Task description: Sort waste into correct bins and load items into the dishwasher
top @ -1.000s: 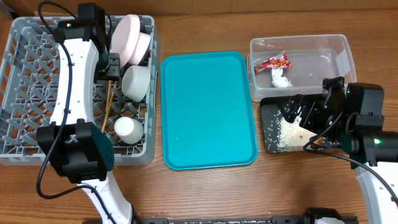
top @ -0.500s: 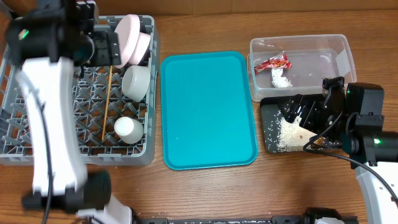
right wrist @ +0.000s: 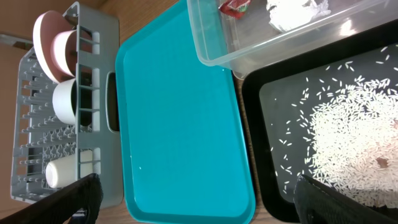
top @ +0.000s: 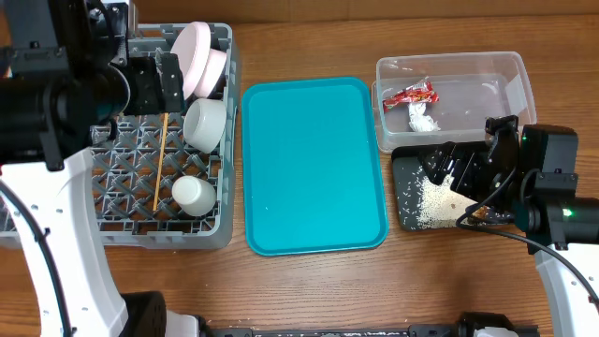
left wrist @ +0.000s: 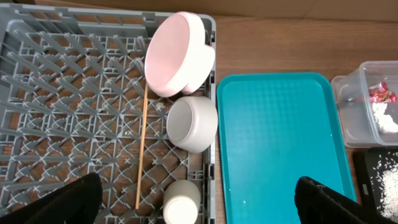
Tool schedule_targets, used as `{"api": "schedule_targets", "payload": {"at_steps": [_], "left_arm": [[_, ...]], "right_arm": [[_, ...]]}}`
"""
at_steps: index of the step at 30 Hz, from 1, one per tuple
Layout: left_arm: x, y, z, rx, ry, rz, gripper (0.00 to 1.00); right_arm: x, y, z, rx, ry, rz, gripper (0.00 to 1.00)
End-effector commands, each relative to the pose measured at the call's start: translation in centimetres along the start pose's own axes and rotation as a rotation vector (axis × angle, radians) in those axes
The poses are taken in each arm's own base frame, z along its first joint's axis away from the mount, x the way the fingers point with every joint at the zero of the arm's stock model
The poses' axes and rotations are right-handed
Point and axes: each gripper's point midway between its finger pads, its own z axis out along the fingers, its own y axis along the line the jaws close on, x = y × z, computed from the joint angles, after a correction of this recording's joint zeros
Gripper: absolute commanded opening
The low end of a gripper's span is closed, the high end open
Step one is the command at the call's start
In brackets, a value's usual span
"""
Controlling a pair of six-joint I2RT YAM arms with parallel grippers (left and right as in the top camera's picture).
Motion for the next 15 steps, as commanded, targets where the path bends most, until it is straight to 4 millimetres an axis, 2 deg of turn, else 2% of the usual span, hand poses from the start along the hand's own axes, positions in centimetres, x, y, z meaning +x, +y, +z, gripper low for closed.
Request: {"api": "schedule_targets", "payload": {"at_steps": [1,8,12,15], "left_arm": [[0.0,-0.4,0.1,0.019,0.003,-0.016,1.0],[0.0,-0.4,0.2,0.019,0.005,-0.016,1.0],[0.0,-0.4,0.2,0.019,0.005,-0.016,1.0],[0.0,-0.4,0.2,0.019,0.005,-0.016,1.0]], "right_arm": [[-0.8,0.4,-0.6,-0.002,-0.031,-0.016,1.0],[-0.7,-0.2,-0.7,0.03,-0.037,-0.016,1.0],[-1.8,-2.0,-3.0,0.196,-0.2,-0.071,1.0],[-1.7,-2.1,-5.2,0.22,-0.33,-0.112,1.0]]}}
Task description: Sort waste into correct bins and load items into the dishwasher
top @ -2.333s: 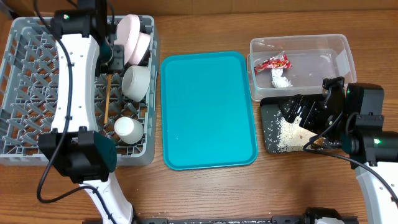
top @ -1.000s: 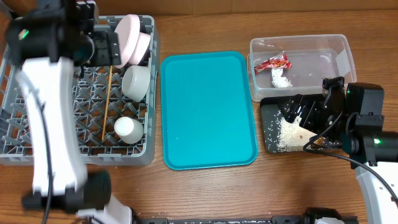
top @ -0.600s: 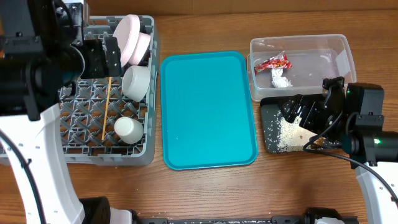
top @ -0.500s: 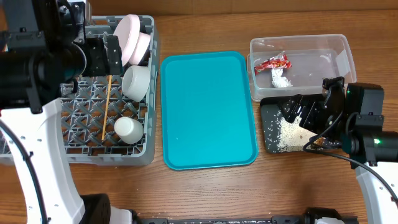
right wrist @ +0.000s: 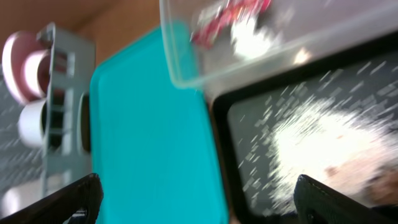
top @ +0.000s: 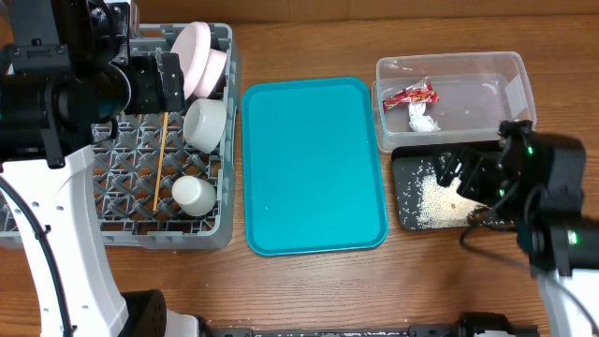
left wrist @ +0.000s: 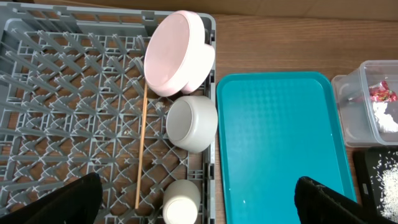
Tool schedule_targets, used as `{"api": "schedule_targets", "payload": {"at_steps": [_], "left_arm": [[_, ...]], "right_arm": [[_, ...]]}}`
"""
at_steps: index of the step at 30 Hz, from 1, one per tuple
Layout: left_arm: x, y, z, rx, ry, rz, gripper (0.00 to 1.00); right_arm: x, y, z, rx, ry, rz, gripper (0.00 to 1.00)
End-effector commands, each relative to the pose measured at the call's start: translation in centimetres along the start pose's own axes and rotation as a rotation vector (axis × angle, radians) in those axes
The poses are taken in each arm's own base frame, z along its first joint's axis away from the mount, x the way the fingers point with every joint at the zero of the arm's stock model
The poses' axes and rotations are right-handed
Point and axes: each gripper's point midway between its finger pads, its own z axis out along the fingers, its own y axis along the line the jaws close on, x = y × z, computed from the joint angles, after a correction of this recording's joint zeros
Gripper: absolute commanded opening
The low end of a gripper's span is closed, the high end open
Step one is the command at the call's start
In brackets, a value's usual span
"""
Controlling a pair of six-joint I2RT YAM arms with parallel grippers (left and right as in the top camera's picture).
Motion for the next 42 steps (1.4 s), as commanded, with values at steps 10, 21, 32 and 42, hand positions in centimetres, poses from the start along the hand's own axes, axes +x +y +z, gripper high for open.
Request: {"api": "schedule_targets", "payload": {"at_steps": [10,21,32,42], "left_arm": [[0.0,-0.3,0.1,0.018,0.003,-0.016,1.0],[0.0,-0.3,0.1,0.018,0.003,-0.016,1.0],[0.0,-0.3,0.1,0.018,0.003,-0.016,1.0],[0.0,-0.3,0.1,0.018,0.003,-0.016,1.0]], "right_arm": [[-0.7,-0.4,-4.9,-0.064,-0.589,-0.246,1.0],[3.1,-1.6,-1.5,-0.138,-0.774,-0.398,1.0],[4.7,-2.6,0.0,-0.145,-0.784,-0.41,1.0],[5.4,-3.3,1.0,-0.133,-0.757,-0.405,1.0]]}}
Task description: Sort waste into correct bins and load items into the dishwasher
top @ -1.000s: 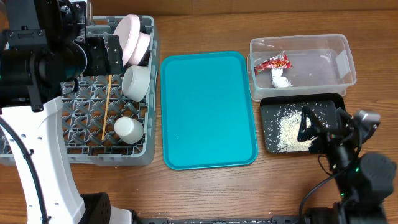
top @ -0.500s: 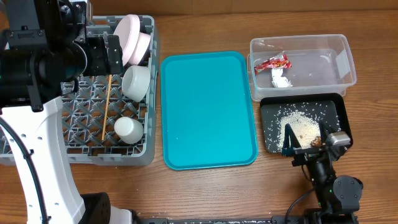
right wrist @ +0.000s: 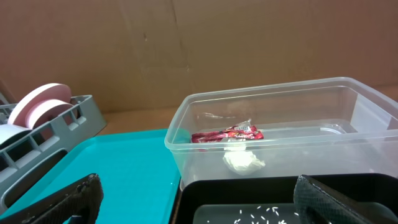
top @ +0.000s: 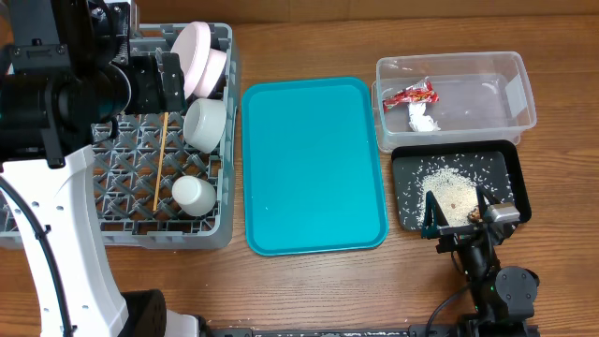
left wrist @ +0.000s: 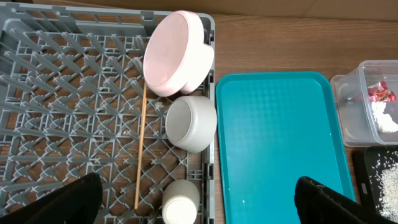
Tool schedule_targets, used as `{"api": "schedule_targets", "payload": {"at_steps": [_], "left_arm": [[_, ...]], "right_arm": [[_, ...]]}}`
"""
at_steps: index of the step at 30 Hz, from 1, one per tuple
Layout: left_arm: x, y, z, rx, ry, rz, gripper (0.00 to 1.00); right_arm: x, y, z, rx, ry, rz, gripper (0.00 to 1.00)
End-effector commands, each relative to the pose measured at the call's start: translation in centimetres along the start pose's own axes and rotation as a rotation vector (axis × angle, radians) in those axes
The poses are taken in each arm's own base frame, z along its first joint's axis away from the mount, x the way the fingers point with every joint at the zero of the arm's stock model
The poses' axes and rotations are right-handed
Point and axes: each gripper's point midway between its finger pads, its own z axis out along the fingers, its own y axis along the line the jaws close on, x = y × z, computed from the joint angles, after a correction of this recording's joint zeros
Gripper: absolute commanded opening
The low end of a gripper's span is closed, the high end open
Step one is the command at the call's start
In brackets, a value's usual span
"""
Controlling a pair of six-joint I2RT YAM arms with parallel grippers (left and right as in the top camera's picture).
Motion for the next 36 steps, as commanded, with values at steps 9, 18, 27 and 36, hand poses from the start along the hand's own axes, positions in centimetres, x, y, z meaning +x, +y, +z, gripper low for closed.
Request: {"api": "schedule_targets", "payload": {"at_steps": [9,18,27,36], "left_arm": [[0.0,-0.3,0.1,0.016,0.002,-0.016,1.0],[0.0,-0.3,0.1,0.016,0.002,-0.016,1.0],[0.3,1.1,0.1,-0.065,0.014,0.006,1.0],[-0.5,0.5,-3.6,-0.042,-0.158,0.019,1.0]], "right_arm": [[0.1,-0.2,0.0,0.008,-0.009,-0.007,1.0],[0.1,-0.2,0.0,0.008,-0.009,-0.007,1.0],[0.1,-0.2,0.0,0.008,-0.009,-0.007,1.0],[0.1,-0.2,0.0,0.008,-0.009,-0.007,1.0]]}}
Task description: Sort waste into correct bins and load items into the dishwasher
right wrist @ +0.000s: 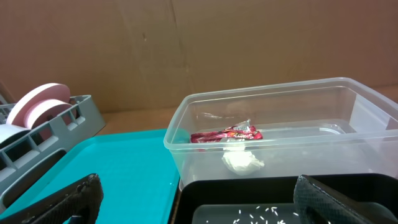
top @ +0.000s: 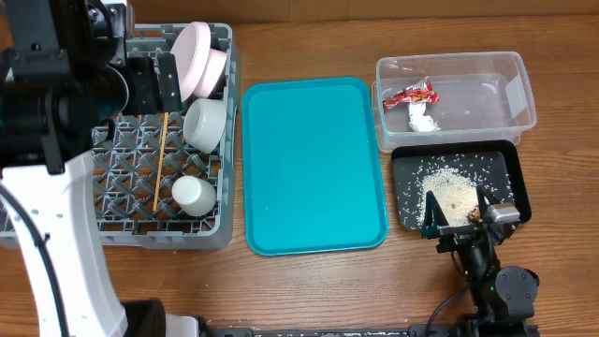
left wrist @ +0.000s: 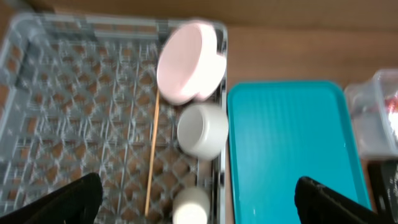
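The grey dish rack (top: 122, 201) holds a pink bowl (top: 198, 58), a white bowl (top: 205, 122), a white cup (top: 194, 195) and a wooden chopstick (top: 160, 161). My left gripper (top: 150, 80) hangs open above the rack; its wrist view is blurred. The clear bin (right wrist: 273, 102) contains a red wrapper (right wrist: 227, 134) and a white crumpled tissue (right wrist: 244, 161). Rice lies in the black tray (top: 456, 185). My right gripper (top: 457, 213) sits low at the table's front edge, open, facing the bins.
A bare teal tray (top: 314, 164) lies between the rack and the bins. The right arm is folded at the front right. A brown cardboard wall (right wrist: 186, 43) stands behind the table.
The left wrist view has shifted and blurred, with the rack lower and slightly smaller in it, so the left arm has moved. The right arm has not moved.
My right gripper was open over the black rice tray, then further right of it, then folded low at the table's front edge, where it stays. My left gripper stayed open over the rack until its shift now.
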Tool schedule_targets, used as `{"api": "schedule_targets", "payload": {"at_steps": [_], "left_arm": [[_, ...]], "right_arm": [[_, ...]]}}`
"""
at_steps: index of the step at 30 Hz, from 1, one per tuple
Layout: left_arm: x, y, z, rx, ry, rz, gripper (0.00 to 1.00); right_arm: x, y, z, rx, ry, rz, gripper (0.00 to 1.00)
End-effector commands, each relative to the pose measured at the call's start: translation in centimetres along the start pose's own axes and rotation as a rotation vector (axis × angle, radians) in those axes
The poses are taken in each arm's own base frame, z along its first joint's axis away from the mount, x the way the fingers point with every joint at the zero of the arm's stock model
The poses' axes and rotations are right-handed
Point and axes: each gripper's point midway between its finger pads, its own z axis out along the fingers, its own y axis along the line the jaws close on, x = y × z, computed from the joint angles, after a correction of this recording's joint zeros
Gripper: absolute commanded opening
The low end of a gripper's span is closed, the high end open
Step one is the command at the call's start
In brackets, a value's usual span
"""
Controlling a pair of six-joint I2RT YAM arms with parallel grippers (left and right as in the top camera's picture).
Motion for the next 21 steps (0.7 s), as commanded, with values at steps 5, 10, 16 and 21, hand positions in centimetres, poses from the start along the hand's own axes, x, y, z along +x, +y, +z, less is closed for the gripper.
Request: {"api": "schedule_targets", "payload": {"at_steps": [5,10,16,21], "left_arm": [[0.3,-0.3,-5.5,0.016,-0.279,0.019,1.0],[3.4,-0.1,-6.3,0.008,-0.392,0.022,1.0],[9.1,0.4,-4.4,-0.001,-0.509,0.023,1.0],[13.4,0.5,-1.7,0.007,-0.684,0.029,1.0]], "right_arm": [[0.1,-0.1,0.0,0.005,-0.009,-0.005,1.0],[0.1,-0.1,0.0,0.005,-0.009,-0.005,1.0],[0.1,-0.1,0.0,0.005,-0.009,-0.005,1.0],[0.1,-0.1,0.0,0.005,-0.009,-0.005,1.0]]}}
